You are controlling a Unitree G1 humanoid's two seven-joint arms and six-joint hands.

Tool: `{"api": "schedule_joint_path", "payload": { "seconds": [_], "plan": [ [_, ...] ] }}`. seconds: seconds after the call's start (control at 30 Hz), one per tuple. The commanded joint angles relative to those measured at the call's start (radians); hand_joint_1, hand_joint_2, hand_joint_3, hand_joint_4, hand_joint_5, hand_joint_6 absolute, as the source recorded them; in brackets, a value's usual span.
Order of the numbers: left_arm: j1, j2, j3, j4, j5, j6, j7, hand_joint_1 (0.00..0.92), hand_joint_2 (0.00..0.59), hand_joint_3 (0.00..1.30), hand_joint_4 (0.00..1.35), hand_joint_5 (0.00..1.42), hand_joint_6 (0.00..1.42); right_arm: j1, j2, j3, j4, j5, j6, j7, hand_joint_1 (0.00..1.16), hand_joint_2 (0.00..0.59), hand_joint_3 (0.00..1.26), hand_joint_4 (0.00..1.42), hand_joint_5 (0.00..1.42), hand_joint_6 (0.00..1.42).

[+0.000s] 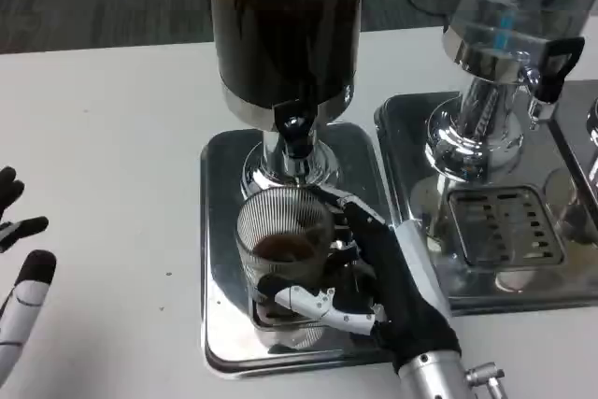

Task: Grasp the cup under the faucet to collect the drink, then remove the cup.

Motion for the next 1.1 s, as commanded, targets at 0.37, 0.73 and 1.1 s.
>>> {"api": "schedule_joint_path", "payload": {
  "seconds": [0.37,0.73,1.1],
  "plan": [
    [0.006,0.002,-0.001,0.001,-0.007,-0.007,-0.023,0.000,0.205,0.08,0.09,0.26,0.12,0.015,0.012,0.001,0.021,-0.020,-0.052,-0.044,0.90,0.177,0.36,0.49,0.59,0.80],
    [-0.007,0.001,-0.007,0.017,-0.003,-0.008,-0.025,0.000,0.205,0.08,0.09,0.26,0.12,0.008,0.015,-0.007,0.029,-0.024,-0.066,-0.066,0.91,0.177,0.42,0.53,0.66,0.94],
    [-0.014,0.005,-0.016,0.034,0.000,-0.007,-0.037,0.000,0.206,0.08,0.08,0.26,0.12,0.008,0.015,-0.018,0.014,-0.008,-0.076,-0.063,0.92,0.180,0.44,0.55,0.69,1.02]
  ]
}}
